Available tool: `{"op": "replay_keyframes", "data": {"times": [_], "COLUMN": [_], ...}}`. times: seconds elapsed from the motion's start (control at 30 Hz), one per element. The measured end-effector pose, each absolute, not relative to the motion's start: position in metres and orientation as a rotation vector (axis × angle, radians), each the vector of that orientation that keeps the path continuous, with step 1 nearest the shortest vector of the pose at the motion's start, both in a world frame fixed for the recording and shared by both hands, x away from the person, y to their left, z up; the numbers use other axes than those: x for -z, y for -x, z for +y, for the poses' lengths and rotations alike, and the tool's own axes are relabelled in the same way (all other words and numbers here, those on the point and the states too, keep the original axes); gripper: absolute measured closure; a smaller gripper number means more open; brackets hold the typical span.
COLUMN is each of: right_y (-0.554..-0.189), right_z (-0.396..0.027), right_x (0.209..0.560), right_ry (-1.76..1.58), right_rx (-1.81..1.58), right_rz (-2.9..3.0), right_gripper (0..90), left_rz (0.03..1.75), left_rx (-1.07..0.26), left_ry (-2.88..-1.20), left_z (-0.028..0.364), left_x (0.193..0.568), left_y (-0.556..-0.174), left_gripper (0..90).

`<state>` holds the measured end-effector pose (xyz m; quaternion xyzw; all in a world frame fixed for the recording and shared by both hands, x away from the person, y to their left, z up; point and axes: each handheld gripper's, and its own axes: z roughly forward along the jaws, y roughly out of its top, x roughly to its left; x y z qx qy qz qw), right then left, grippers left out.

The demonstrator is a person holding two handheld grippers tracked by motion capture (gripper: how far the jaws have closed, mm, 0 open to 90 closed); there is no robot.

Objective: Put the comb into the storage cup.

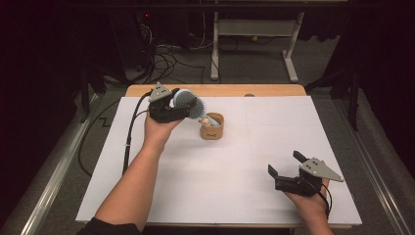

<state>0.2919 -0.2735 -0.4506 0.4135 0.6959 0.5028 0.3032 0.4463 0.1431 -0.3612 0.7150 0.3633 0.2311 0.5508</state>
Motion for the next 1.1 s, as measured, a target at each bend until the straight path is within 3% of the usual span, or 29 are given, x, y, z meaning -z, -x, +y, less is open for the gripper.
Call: {"op": "replay_keyframes", "data": {"times": [0.33, 0.5, 1.1], "right_y": [-0.292, -0.292, -0.291], "right_z": [-0.272, -0.271, -0.27], "right_x": [0.451, 0.45, 0.45], "right_ry": [-1.092, -1.089, -1.087], "right_rx": [-1.33, -1.329, -1.32], "right_rz": [1.846, 1.848, 1.852], "right_gripper": [0.2, 0.2, 0.2], "left_rz": [0.863, 0.866, 0.873], "left_rx": [-0.551, -0.543, -0.525], "left_ry": [-1.685, -1.653, -1.648], "left_z": [0.148, 0.154, 0.173], "left_x": [0.358, 0.358, 0.364], "left_y": [-0.443, -0.442, -0.428], "left_gripper": [13.2, 0.0, 0.0]}}
